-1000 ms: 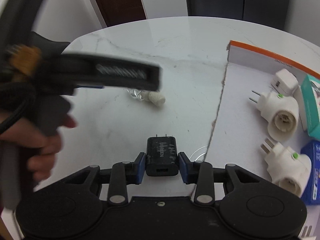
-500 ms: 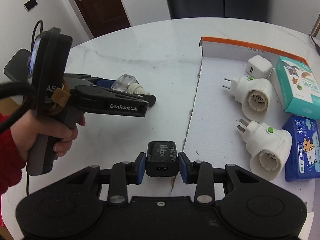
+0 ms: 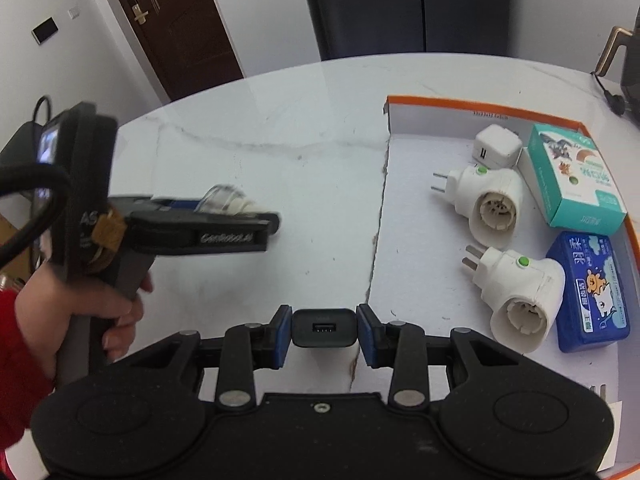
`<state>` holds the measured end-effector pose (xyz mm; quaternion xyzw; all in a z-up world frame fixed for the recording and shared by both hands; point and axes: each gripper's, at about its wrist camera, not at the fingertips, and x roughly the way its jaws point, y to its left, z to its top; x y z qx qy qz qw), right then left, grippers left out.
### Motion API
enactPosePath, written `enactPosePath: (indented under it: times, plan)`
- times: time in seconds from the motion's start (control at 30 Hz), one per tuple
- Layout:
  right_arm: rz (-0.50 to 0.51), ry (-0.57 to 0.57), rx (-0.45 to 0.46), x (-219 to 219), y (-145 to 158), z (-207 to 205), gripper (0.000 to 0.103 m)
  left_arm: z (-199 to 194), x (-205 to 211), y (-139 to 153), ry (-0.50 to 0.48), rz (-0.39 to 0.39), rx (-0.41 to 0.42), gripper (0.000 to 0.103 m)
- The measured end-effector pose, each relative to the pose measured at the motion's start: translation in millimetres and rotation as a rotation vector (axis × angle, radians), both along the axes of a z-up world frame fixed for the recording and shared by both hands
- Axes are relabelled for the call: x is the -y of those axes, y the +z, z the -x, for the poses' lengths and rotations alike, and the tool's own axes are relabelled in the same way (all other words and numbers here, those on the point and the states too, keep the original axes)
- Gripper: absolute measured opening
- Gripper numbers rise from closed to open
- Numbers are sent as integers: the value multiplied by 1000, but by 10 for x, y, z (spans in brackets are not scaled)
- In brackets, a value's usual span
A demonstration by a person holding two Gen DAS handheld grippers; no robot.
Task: Organize rigid objects
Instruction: 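Grasp the glass bottle with the left gripper while the right lifts the black plug, then carry the glass bottle and black plug over the orange-rimmed box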
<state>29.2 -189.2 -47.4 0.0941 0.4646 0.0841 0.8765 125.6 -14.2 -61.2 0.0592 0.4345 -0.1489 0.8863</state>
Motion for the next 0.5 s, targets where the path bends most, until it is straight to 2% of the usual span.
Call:
enactPosePath:
  times: [0.13,0.5]
  plan:
    - [-10,-12,27,-27,126,26,43,140,-140,189,96,-3,-3,79]
    - [-16,0,138,-132,575,122,43,651,-443,751,246,19,35,79]
